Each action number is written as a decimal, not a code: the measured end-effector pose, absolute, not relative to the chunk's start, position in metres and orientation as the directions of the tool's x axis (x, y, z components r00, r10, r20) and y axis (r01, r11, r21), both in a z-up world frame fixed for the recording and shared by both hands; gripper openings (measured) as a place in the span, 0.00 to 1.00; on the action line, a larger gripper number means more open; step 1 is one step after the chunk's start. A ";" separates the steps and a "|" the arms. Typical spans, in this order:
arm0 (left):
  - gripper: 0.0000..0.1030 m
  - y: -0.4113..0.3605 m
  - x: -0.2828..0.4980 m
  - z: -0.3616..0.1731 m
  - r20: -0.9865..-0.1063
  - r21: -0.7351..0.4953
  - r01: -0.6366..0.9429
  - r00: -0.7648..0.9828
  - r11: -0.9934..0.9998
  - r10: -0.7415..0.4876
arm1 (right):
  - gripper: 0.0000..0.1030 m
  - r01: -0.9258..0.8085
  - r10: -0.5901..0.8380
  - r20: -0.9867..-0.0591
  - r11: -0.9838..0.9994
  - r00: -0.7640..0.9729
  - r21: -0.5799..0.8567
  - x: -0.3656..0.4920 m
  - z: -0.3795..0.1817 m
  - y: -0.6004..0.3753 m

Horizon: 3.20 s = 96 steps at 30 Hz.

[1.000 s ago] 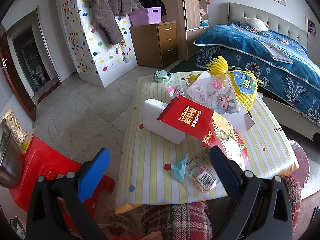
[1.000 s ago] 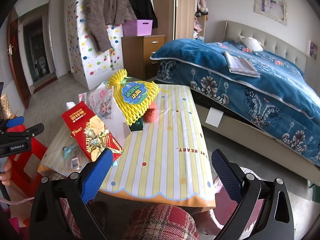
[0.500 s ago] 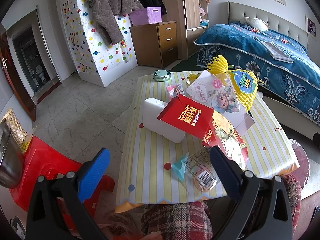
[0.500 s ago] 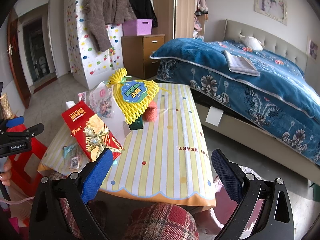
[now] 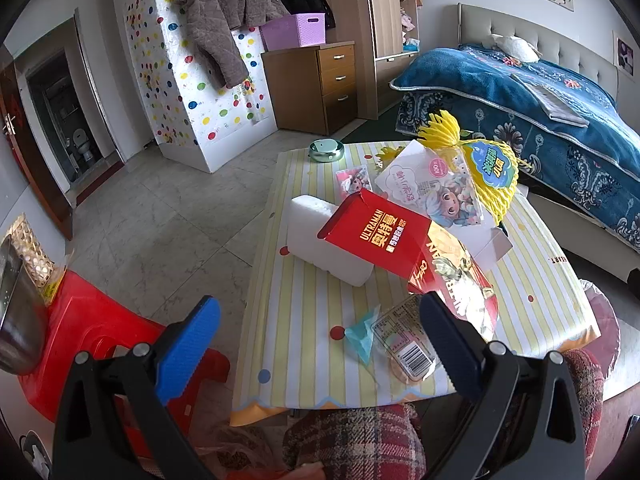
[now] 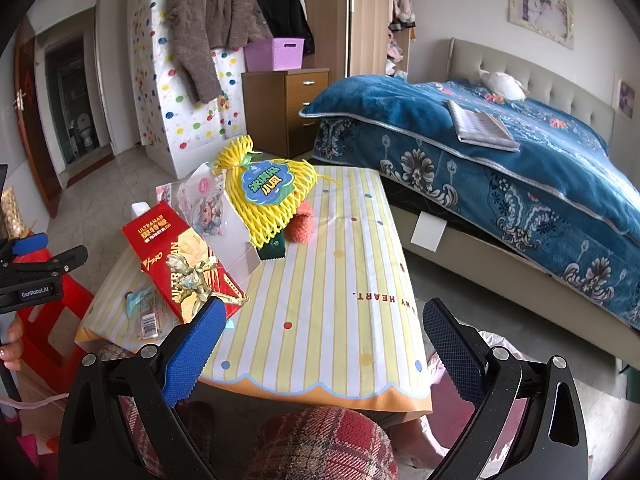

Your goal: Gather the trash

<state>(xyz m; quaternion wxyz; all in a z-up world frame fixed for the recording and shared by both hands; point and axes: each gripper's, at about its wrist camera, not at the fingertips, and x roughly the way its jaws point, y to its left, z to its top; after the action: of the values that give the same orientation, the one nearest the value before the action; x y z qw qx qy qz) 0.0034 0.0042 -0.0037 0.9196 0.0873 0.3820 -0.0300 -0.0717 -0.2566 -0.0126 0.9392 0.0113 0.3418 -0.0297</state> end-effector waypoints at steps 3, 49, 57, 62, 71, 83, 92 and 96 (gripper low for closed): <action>0.94 0.004 0.003 -0.004 -0.708 0.138 0.122 0.706 0.983 0.012 | 0.95 0.064 -0.048 -0.643 0.998 0.764 0.001 -0.072 -0.013 -0.257; 0.94 0.096 0.077 -0.054 -0.707 0.011 -0.039 0.707 0.999 0.035 | 0.65 -0.246 0.010 -0.649 0.930 0.761 -0.274 0.023 -0.102 -0.079; 0.94 0.088 0.072 -0.051 -0.700 0.013 0.000 0.715 1.000 0.009 | 0.15 -0.162 0.060 -0.615 0.980 0.786 -0.112 0.004 -0.070 -0.122; 0.94 0.068 0.068 -0.054 -0.707 0.005 0.056 0.706 0.998 -0.036 | 0.03 -0.090 0.067 -0.572 0.996 0.817 -0.012 -0.010 -0.047 -0.153; 0.94 0.053 0.082 -0.100 -0.785 0.003 0.089 0.618 0.996 -0.053 | 0.01 -0.032 0.047 -0.567 0.999 0.822 0.038 -0.023 -0.037 -0.191; 0.94 0.029 0.083 -0.105 -0.792 0.107 0.097 0.610 0.990 0.026 | 0.01 -0.008 0.054 -0.585 0.997 0.809 0.082 -0.024 -0.043 -0.211; 0.12 0.048 0.086 -0.104 -0.785 -0.021 0.131 0.612 0.991 -0.098 | 0.01 -0.013 0.066 -0.584 0.995 0.809 0.094 -0.027 -0.042 -0.215; 0.11 0.050 0.081 -0.095 -0.749 -0.039 0.182 0.646 0.982 -0.150 | 0.01 -0.011 0.076 -0.591 0.994 0.803 0.113 -0.026 -0.044 -0.218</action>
<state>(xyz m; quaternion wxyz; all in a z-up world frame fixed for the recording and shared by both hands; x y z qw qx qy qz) 0.0807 0.0502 -0.0945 0.9069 0.0197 0.4109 -0.0915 -0.0260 -0.2183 -0.0444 0.9480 0.0518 0.3131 0.0230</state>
